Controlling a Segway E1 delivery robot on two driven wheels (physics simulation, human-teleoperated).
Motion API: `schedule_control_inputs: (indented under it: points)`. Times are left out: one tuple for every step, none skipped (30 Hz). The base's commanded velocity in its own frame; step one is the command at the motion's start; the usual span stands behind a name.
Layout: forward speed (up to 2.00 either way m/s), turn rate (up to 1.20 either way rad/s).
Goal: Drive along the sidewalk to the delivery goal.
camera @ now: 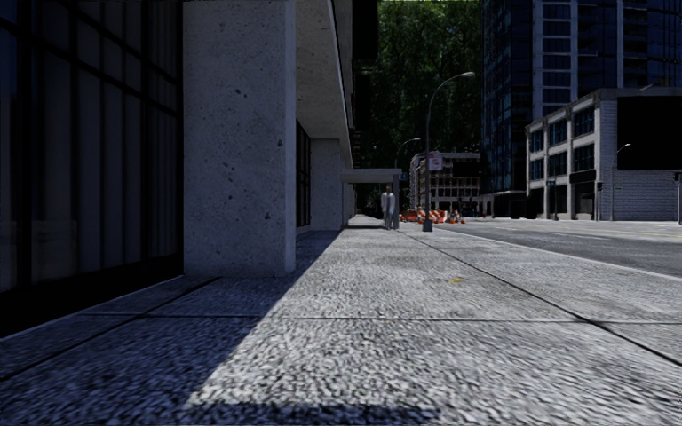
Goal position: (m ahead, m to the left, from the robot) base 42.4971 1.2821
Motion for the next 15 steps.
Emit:
schedule_control_inputs:
  points:
    - [2.0,0.0]
    - [2.0,0.0]
    - [2.0,0.0]
    - [2.0,0.0]
    - [2.0,0.0]
    - [2.0,0.0]
    - [2.0,0.0]
    - [2.0,-0.08]
    - [2.0,-0.08]
    - [2.0,-0.15]
    - [2.0,-0.19]
    - [2.0,-0.2]
    - [2.0,-0.2]
    - [2.0,-0.2]
    - [2.0,-0.21]
